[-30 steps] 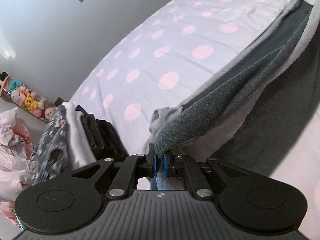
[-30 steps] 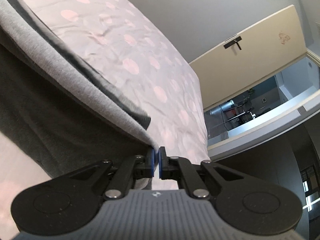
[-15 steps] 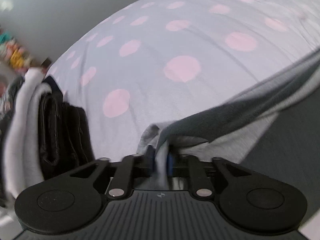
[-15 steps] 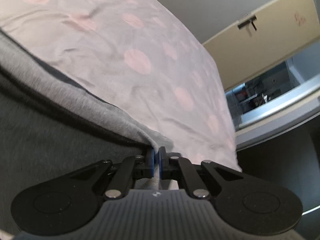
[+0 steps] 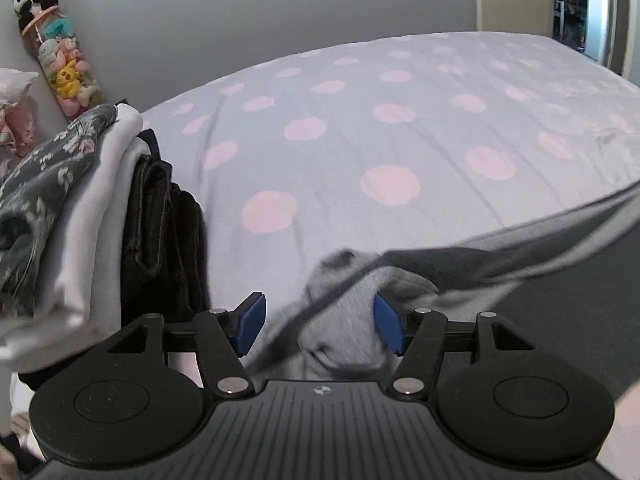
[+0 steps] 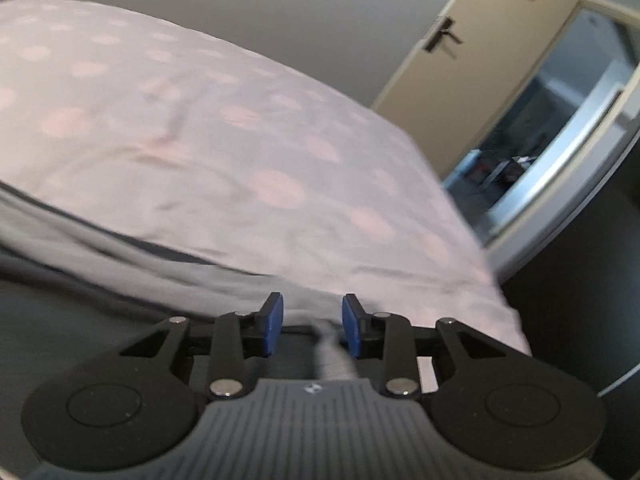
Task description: Fold clothes
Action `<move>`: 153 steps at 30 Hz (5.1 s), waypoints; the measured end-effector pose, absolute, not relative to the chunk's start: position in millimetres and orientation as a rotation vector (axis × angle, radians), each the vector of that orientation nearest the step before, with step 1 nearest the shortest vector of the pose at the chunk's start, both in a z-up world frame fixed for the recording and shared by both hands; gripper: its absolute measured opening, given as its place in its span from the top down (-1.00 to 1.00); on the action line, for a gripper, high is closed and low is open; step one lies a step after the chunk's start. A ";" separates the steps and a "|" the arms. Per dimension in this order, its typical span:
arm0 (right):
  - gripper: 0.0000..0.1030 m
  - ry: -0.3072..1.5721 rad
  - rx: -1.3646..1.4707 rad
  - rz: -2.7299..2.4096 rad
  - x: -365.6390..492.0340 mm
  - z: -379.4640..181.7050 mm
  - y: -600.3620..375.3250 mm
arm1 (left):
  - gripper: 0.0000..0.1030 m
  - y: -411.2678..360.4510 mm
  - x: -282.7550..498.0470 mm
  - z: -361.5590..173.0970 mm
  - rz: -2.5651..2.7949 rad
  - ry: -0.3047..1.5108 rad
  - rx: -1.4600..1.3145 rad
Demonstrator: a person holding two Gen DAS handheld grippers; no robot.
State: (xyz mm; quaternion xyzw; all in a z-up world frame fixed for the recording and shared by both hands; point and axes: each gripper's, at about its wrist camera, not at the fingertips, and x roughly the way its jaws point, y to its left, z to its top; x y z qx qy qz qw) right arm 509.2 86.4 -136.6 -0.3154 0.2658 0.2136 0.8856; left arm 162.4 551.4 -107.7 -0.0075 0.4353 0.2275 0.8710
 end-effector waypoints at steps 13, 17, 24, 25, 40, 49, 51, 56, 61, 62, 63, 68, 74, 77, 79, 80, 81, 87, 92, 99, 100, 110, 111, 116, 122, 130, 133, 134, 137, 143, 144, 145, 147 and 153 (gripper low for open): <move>0.71 0.706 -0.419 0.901 439.4 -170.3 186.8 | 0.03 518.7 228.4 -167.9 0.334 0.929 -0.074; 0.71 0.720 -0.433 0.910 442.5 -191.0 219.3 | 0.12 509.2 250.5 -187.6 0.293 0.934 -0.092; 0.73 0.695 -0.347 0.828 469.3 -197.2 250.2 | 0.19 519.3 281.8 -181.0 0.402 0.807 -0.134; 0.73 0.685 -0.328 0.807 473.7 -195.1 252.1 | 0.16 520.4 282.4 -176.6 0.425 0.780 -0.147; 0.61 0.719 -0.243 0.515 476.5 -180.9 80.3 | -0.10 456.3 163.6 -152.2 0.571 0.751 -0.248; 0.42 0.831 -0.144 0.345 528.0 -201.9 -19.8 | -0.10 441.2 119.9 -182.7 0.724 0.787 -0.303; 0.42 0.820 -0.149 0.336 540.8 -204.2 -13.3 | -0.11 440.3 119.9 -186.0 0.732 0.785 -0.290; 0.44 0.750 -0.196 0.269 588.2 -194.8 13.7 | -0.15 437.6 121.7 -192.4 0.750 0.769 -0.240; 0.44 0.688 -0.212 0.163 634.9 -180.0 22.2 | -0.17 436.7 123.0 -196.4 0.765 0.748 -0.211; 0.44 0.684 -0.210 0.143 639.4 -176.9 20.8 | -0.17 437.2 122.4 -195.3 0.766 0.740 -0.218; 0.43 0.682 -0.202 0.138 638.8 -174.4 18.3 | -0.17 437.7 121.5 -193.8 0.768 0.730 -0.225; 0.43 0.684 -0.138 0.166 601.9 -164.9 4.5 | -0.17 435.1 115.8 -179.2 0.740 0.681 -0.265; 0.43 0.691 -0.145 0.437 487.0 -154.2 35.5 | -0.17 416.6 101.5 -161.0 0.652 0.690 -0.300; 0.43 0.724 -0.126 0.587 425.1 -151.0 67.2 | -0.17 401.5 93.7 -159.2 0.592 0.720 -0.321; 0.43 0.749 -0.103 0.676 387.9 -149.5 89.8 | -0.17 390.5 90.4 -160.9 0.559 0.744 -0.339; 0.43 0.761 -0.095 0.712 370.0 -149.7 101.5 | -0.17 384.9 89.4 -162.2 0.546 0.756 -0.343; 0.43 0.771 -0.088 0.745 352.4 -150.3 113.4 | -0.17 379.3 90.4 -164.0 0.538 0.768 -0.333; 0.44 0.821 -0.097 0.814 265.9 -173.0 176.2 | -0.17 356.3 105.0 -177.6 0.496 0.793 -0.225; 0.38 0.816 -0.233 0.794 229.4 -190.9 214.3 | -0.16 371.1 117.5 -189.4 0.507 0.795 -0.229; 0.22 0.728 -0.250 0.735 209.2 -212.7 234.4 | 0.01 393.9 121.7 -197.2 0.512 0.784 -0.298; 0.23 0.672 -0.305 0.754 202.9 -215.0 240.1 | 0.03 393.9 123.0 -198.6 0.510 0.785 -0.286; 0.24 0.609 -0.292 0.800 202.6 -209.0 242.1 | 0.84 406.2 121.9 -194.4 0.494 0.680 -0.322; 0.23 0.611 -0.287 0.806 201.5 -206.7 240.9 | 0.85 408.3 120.8 -193.8 0.498 0.665 -0.326; 0.22 0.572 -0.348 0.898 185.3 -200.5 245.5 | 0.89 411.7 121.1 -195.4 0.522 0.656 -0.319; 0.29 0.633 -0.387 0.923 193.1 -210.3 249.5 | 0.89 410.4 118.9 -188.9 0.519 0.645 -0.305; 0.57 0.626 -0.312 0.859 219.1 -208.2 236.0 | 0.89 407.4 117.0 -183.0 0.464 0.603 -0.316; 0.56 0.612 -0.296 0.874 219.7 -203.9 233.5 | 0.89 400.1 118.7 -180.2 0.403 0.590 -0.296; 0.53 0.602 -0.296 0.889 217.8 -202.1 233.5 | 0.89 396.4 120.4 -180.3 0.379 0.593 -0.284; 0.46 0.567 -0.305 0.943 209.9 -196.8 234.4 | 0.89 384.9 126.7 -184.8 0.328 0.610 -0.239; 0.38 0.537 -0.319 0.995 204.7 -194.2 240.0 | 0.87 381.5 130.6 -201.0 0.342 0.648 -0.229; 0.38 0.555 -0.320 0.996 207.0 -196.7 241.2 | 0.87 383.0 129.5 -200.1 0.356 0.638 -0.239; 0.38 0.568 -0.318 0.990 209.9 -199.5 242.2 | 0.87 384.6 128.4 -198.9 0.369 0.628 -0.248; 0.33 0.580 -0.322 0.960 214.8 -203.4 243.5 | 0.87 387.7 126.0 -196.7 0.389 0.611 -0.261; -0.24 0.652 -0.220 0.944 234.3 -208.3 241.9 | 0.87 392.2 125.6 -197.0 0.412 0.612 -0.272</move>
